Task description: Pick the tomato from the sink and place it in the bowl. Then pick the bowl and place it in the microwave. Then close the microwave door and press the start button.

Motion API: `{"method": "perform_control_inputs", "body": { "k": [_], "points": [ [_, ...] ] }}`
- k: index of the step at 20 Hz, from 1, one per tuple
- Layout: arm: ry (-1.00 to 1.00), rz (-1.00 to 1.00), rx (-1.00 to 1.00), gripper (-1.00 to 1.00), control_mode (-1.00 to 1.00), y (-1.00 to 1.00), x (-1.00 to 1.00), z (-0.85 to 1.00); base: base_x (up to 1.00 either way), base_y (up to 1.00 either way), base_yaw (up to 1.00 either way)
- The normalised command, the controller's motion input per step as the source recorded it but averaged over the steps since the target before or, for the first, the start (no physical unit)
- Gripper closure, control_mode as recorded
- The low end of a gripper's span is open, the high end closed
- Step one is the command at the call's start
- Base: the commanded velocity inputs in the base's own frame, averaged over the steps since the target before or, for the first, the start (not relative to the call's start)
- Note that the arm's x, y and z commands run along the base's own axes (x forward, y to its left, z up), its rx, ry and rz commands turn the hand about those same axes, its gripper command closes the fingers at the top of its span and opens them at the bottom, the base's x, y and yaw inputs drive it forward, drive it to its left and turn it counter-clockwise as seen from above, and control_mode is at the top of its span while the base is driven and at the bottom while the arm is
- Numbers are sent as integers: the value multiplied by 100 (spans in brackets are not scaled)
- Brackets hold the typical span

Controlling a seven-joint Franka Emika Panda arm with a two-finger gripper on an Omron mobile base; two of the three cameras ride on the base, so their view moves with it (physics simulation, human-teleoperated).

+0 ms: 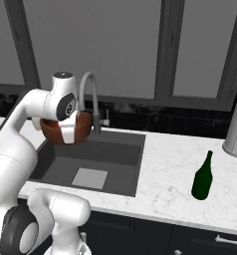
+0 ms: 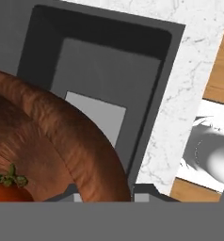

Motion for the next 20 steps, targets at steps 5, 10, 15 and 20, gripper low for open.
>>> {"method": "perform_control_inputs", "body": {
  "k": [5,10,15,20],
  "points": [
    [0,-26,0,100,-100,-52,-61,34,0,0,0],
    [-4,-34,0,100,-100,-36,-37,21,0,0,0],
    [-15,-27,0,100,-100,-4,-26,26,0,0,0],
    [-6,-1,0,100,-100,-3,-45,60,0,0,0]
  ]
}}
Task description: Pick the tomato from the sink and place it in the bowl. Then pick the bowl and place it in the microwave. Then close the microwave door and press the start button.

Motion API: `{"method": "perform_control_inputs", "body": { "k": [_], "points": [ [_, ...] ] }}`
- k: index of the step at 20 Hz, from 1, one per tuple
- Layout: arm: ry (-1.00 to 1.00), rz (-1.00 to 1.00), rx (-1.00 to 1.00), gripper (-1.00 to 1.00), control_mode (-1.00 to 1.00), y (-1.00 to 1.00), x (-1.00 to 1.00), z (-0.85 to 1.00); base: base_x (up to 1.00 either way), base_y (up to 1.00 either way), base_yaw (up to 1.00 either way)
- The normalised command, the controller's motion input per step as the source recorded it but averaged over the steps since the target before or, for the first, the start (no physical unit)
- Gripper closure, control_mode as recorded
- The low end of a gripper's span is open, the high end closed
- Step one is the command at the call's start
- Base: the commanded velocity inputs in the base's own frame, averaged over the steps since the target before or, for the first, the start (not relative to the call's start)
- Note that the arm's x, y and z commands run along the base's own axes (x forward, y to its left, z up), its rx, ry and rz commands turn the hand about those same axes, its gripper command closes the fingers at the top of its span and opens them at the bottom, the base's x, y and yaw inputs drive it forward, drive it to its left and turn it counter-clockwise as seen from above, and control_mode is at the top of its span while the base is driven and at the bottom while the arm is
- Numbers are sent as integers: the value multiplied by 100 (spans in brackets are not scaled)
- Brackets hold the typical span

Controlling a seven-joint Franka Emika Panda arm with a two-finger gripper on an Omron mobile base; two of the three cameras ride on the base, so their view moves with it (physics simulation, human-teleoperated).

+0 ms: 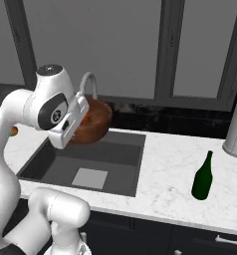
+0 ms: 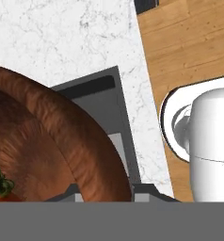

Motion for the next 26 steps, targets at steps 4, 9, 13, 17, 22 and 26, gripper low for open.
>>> {"method": "perform_control_inputs", "body": {
  "k": [4,9,13,17,22,26],
  "points": [
    [2,0,0,100,-100,0,-62,72,0,0,0],
    [0,0,0,100,-100,0,-84,48,0,0,0],
    [0,0,0,100,-100,0,-74,31,0,0,0],
    [0,0,0,100,100,0,-20,9,-32,1,2],
    [0,0,0,100,100,0,0,0,0,57,41],
    [0,0,0,100,100,0,0,0,0,100,66]
  ]
}}
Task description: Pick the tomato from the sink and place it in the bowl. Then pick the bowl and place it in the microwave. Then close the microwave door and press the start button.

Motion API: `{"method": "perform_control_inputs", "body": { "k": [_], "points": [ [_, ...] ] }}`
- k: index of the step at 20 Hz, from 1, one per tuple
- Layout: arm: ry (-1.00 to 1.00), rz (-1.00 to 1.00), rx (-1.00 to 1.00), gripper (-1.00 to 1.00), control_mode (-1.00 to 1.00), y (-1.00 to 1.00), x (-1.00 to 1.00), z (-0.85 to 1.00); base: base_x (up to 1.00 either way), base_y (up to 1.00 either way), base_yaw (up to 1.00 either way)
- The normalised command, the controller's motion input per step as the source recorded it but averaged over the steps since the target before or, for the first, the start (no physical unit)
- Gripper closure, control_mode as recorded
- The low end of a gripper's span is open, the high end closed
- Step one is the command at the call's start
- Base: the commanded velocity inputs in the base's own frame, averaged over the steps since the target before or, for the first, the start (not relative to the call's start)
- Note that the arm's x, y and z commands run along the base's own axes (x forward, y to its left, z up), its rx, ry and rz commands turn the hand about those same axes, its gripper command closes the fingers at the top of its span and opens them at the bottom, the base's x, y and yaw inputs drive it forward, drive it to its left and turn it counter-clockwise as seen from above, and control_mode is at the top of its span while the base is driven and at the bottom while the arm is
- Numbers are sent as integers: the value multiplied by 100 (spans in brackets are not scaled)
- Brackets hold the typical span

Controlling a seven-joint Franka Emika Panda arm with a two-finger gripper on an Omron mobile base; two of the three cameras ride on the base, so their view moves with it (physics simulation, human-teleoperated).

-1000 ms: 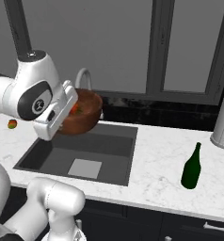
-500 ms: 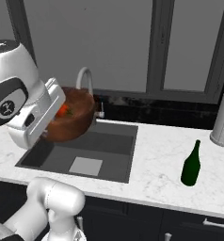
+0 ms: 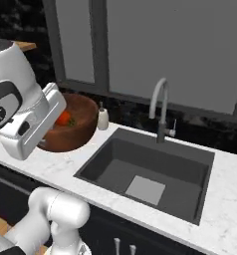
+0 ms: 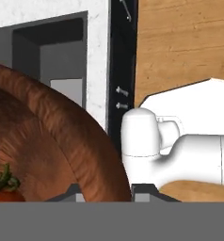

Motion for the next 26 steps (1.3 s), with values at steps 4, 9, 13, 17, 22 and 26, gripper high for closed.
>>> {"method": "perform_control_inputs", "body": {
  "k": [4,9,13,17,22,26],
  "points": [
    [0,0,0,100,100,0,0,0,-18,100,53],
    [0,0,0,100,100,0,0,0,-10,100,67],
    [0,0,0,100,100,0,0,0,-2,100,73],
    [0,0,0,100,100,0,0,0,0,100,73],
    [0,0,0,100,100,0,0,0,0,98,73],
    [0,0,0,100,100,0,0,0,0,73,81]
  ]
}}
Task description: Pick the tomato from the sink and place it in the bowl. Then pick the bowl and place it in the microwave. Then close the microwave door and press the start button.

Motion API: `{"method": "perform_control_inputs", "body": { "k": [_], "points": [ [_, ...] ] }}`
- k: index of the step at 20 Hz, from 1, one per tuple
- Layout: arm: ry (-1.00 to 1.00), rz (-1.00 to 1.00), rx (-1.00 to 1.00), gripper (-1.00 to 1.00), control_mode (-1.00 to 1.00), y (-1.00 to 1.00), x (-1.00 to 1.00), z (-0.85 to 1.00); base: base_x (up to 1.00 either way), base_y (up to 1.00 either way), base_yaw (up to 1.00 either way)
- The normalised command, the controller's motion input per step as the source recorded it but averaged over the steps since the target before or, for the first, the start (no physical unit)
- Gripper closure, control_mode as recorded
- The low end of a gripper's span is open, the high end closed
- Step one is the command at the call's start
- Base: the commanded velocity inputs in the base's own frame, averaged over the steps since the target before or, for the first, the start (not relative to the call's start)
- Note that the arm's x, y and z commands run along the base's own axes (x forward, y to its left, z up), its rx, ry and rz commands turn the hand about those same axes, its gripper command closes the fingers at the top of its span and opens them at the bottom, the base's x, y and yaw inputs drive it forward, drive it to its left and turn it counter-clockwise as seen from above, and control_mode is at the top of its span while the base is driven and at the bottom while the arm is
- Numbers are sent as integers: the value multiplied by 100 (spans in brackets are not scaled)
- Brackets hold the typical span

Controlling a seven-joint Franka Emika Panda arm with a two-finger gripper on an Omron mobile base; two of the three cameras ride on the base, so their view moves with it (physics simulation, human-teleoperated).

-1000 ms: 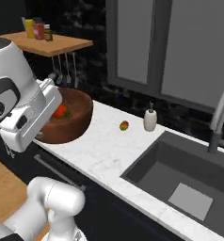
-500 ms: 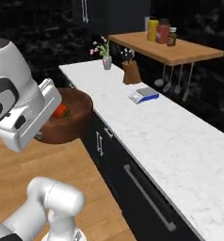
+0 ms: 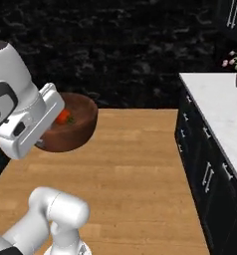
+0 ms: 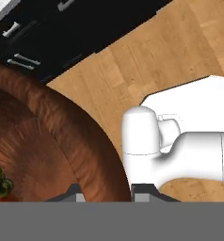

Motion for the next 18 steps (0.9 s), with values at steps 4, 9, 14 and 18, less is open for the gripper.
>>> {"method": "perform_control_inputs", "body": {
  "k": [4,9,14,18],
  "points": [
    [0,0,0,100,100,0,0,0,0,49,86],
    [0,0,0,100,100,0,0,0,0,14,95],
    [0,0,0,100,100,0,0,0,0,-6,98],
    [0,0,0,100,100,0,0,0,0,-39,87]
  ]
}}
